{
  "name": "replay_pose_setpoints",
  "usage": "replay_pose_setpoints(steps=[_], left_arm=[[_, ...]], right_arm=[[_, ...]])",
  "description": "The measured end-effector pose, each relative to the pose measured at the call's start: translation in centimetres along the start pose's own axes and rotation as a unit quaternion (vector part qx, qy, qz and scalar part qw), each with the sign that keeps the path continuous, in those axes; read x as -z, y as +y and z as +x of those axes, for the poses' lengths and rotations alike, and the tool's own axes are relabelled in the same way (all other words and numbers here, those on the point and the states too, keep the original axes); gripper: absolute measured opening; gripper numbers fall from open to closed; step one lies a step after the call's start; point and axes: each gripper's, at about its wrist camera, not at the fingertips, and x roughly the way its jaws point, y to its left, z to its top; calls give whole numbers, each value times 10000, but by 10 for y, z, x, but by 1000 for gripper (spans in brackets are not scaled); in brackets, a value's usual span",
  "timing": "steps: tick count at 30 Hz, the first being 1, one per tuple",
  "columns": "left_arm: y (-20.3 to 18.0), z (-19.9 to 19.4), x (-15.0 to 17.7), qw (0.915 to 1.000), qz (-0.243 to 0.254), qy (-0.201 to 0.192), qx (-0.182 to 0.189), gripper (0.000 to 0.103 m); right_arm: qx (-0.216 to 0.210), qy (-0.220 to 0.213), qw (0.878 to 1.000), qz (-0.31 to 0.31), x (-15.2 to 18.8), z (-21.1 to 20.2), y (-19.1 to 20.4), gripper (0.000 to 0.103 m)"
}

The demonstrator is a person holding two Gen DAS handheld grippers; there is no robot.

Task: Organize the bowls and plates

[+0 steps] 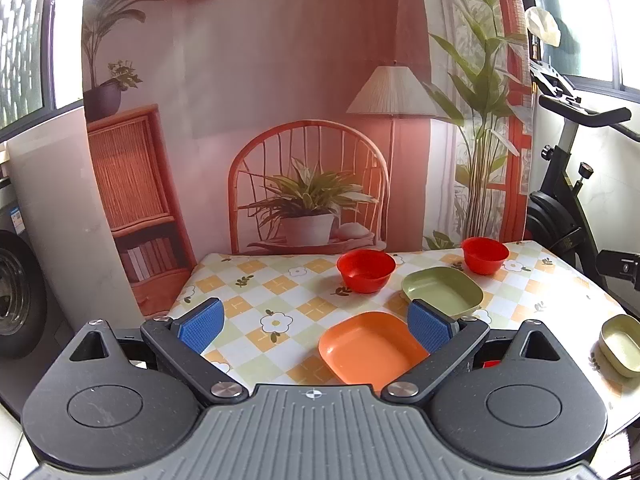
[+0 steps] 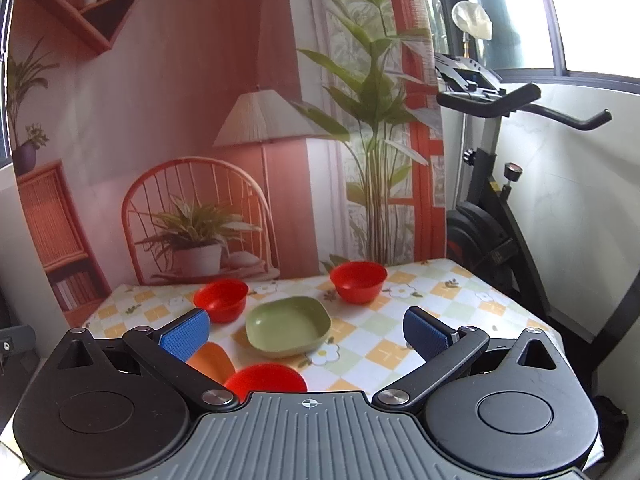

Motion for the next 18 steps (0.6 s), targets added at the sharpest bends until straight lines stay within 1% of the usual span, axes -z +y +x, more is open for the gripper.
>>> replay_pose_setpoints(steps=[2, 6, 10, 12, 14, 16, 17, 18], left_arm=[[3, 9, -10, 10000, -53, 16, 31, 99], [6, 26, -26, 9999, -71, -90, -45, 99], [3, 42, -32, 9998, 29, -173, -69, 99], [2, 53, -36, 9998, 96, -143, -77, 99], [1, 65, -39, 9999, 139, -87, -34, 98], [1, 75, -39, 9998, 108, -148, 35, 94], [2, 79, -37, 9997, 27, -218, 55, 88], [5, 84, -35, 9997, -80, -244, 53, 87]], right_arm=[[-108, -135, 9998, 79, -8, 7, -2, 103], [-98, -305, 9993, 212, -22, 31, -6, 103], [-90, -377, 9990, 236, -29, 55, -8, 103], [-42, -401, 9990, 180, -34, 70, -9, 103], [-85, -417, 9990, 158, -35, 79, -9, 103], [-130, -428, 9988, 199, -37, 90, -12, 103], [-124, -455, 9986, 220, -37, 95, -13, 103], [-117, -463, 9986, 228, -36, 100, -15, 103]])
